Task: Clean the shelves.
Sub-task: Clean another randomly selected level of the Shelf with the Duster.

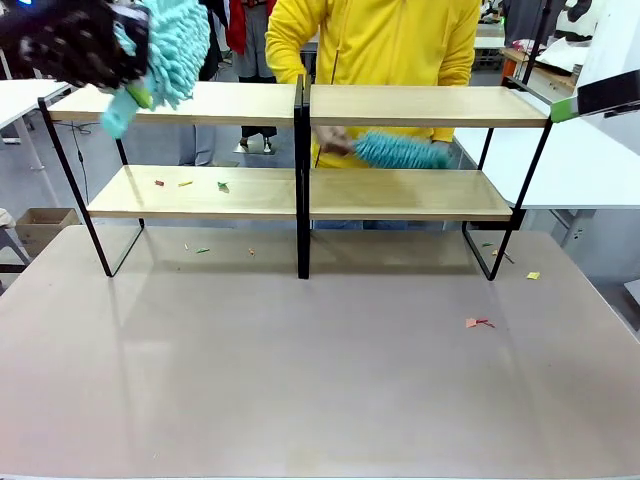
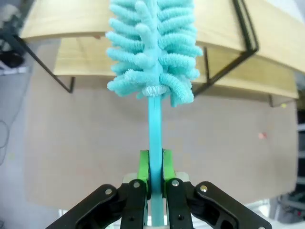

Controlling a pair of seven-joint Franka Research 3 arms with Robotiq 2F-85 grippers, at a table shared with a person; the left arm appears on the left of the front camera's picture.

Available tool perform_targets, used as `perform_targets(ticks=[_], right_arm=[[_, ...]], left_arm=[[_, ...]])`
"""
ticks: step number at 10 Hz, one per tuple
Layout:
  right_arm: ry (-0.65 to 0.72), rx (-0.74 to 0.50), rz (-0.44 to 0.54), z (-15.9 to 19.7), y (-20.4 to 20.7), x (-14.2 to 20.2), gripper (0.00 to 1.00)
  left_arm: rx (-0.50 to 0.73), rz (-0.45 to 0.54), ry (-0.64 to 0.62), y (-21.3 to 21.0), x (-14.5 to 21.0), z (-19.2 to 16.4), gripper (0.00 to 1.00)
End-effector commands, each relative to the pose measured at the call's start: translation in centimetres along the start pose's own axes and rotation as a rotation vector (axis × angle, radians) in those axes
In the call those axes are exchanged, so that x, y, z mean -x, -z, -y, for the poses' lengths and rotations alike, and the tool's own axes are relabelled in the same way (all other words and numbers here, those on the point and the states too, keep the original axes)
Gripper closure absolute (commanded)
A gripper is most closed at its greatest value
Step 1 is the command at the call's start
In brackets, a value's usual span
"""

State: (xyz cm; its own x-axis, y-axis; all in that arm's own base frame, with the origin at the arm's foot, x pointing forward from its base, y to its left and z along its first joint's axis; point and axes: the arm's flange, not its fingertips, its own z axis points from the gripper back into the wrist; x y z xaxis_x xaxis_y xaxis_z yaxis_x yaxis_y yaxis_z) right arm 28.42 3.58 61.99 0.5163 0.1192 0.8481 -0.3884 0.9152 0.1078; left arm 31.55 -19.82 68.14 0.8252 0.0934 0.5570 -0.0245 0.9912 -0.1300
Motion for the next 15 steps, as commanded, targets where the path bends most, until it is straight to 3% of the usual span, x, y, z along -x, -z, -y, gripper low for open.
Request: perform_targets(ticks=[1, 4, 7, 15], right_arm=[[0.002, -0.003, 0.001, 0.1, 0.0, 0.0, 0.0], [0.002, -0.003, 0.001, 0.1, 0.0, 0.0, 0.0], [0.002, -0.003, 0.001, 0.1, 0.0, 0.0, 0.0], [0.002, -0.003, 0.001, 0.1, 0.0, 0.0, 0.0]], left_arm=[[-0.121, 0.007, -0.055, 1.6, -1.8, 0.6, 0.87], [-0.124, -0.047, -0.04, 5.0, -1.8, 1.7, 0.87], [-0.057, -0.024, -0.004, 5.5, -1.9, 2.0, 0.87], [-0.166, -0.124, 0.064, 6.2, -2.4, 1.0, 0.87]])
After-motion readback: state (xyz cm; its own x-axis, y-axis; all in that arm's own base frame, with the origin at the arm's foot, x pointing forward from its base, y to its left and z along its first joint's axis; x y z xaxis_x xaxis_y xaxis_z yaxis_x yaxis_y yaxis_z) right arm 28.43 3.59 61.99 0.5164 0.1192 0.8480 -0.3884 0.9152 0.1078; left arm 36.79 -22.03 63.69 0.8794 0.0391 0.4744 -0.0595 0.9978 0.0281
